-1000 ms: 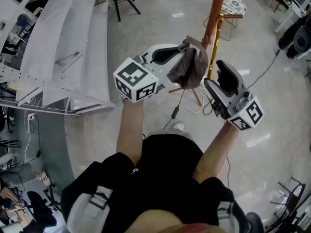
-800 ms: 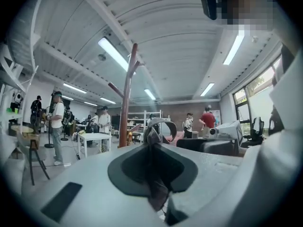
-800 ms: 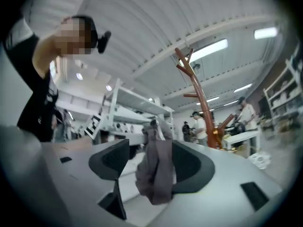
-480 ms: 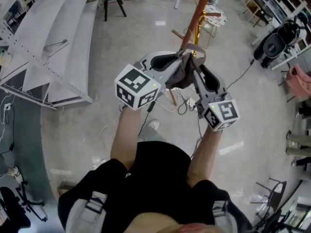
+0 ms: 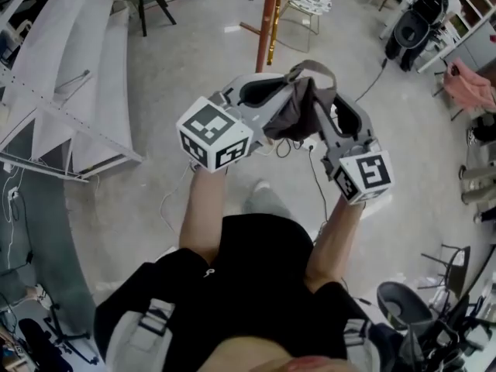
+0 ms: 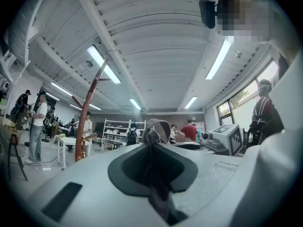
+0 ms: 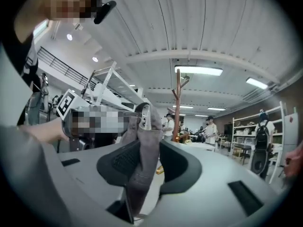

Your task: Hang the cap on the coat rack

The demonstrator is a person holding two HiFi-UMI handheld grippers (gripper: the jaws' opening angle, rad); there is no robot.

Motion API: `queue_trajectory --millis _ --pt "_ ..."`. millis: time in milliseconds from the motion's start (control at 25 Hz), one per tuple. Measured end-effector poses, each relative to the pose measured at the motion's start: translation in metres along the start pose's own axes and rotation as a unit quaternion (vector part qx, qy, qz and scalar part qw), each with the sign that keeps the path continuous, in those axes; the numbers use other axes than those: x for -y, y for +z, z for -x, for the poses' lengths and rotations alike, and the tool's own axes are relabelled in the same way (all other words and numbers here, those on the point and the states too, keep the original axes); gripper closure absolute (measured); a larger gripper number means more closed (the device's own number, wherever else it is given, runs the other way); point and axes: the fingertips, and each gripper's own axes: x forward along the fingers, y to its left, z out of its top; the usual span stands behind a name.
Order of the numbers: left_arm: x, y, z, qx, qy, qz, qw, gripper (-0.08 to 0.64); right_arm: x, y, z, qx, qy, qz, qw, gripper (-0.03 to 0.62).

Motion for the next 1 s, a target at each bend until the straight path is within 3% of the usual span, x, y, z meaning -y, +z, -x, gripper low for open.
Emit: queue_trajectory --millis 120,320,600,800,1000 --pt "0.006 -0.008 -0.012 -0.014 0.017 -0.011 0.9997 0.543 0.021 -0.004 0.009 0.011 -0.030 -0.019 0.999 0.502" --pt "-0.005 -0.019 -0.026 -0.024 0.049 -0.007 0.9985 0.543 0.041 -0.011 0.005 0.017 -0.029 -0.033 0.999 0.514" --pt "-0.012 -0.038 -0.066 -0.044 0.096 0.006 0.9943 0.543 0.083 -0.022 -0.001 0.014 0.006 -0.061 0.998 0.523" --pt "-0.024 -0.042 -0.074 -0.047 0.136 0.012 0.9895 0.543 0.091 -0.019 -0.012 0.034 0.056 -0.087 0.994 0.534" --pt "-0.023 -0.043 -0.082 -0.046 0.161 0.002 0.9859 0.543 0.103 -0.024 -0.017 0.036 0.074 -0.095 0.992 0.532"
